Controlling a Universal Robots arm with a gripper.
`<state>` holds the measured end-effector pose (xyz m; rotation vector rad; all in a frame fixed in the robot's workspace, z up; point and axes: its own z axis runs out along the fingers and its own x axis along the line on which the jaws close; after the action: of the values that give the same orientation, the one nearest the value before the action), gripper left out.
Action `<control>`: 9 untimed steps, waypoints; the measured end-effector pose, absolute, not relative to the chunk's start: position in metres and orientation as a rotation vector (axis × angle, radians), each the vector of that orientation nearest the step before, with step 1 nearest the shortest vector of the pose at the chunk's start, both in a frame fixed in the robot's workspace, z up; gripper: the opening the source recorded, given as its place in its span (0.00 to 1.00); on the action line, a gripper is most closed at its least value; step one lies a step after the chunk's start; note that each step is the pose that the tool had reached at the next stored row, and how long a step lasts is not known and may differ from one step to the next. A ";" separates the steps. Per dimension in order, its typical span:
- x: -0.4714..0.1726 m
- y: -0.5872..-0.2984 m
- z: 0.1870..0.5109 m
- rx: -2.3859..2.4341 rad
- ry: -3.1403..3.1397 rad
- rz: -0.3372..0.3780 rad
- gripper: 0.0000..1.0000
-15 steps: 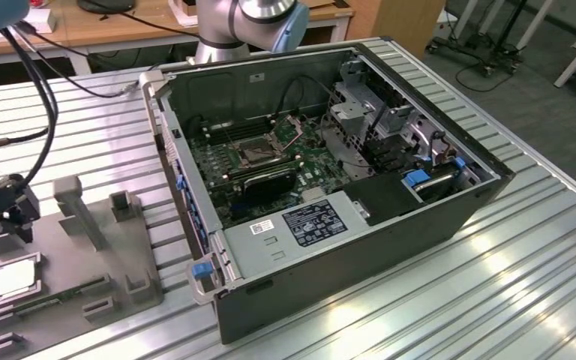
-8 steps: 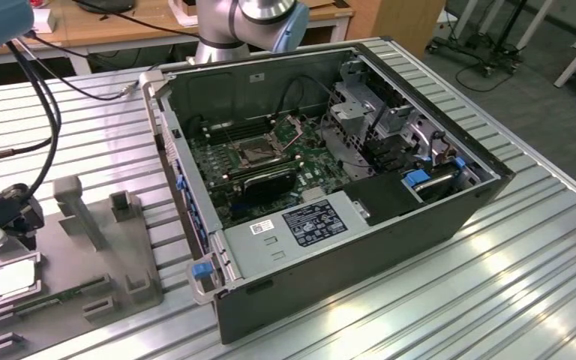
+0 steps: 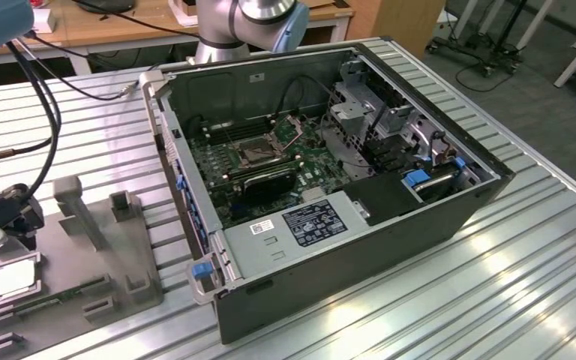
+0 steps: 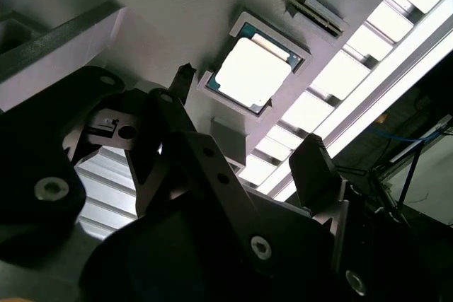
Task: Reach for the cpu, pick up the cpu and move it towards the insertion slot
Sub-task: 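Pick up the cpu and move it towards the insertion slot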
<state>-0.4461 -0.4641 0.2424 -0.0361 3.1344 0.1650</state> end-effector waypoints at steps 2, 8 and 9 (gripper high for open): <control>-0.446 -0.464 0.242 -0.036 3.135 0.165 0.81; -0.446 -0.464 0.241 -0.036 3.134 0.165 0.81; -0.446 -0.464 0.237 -0.036 3.134 0.164 0.81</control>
<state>-0.4461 -0.4642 0.2371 -0.0361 3.1345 0.1637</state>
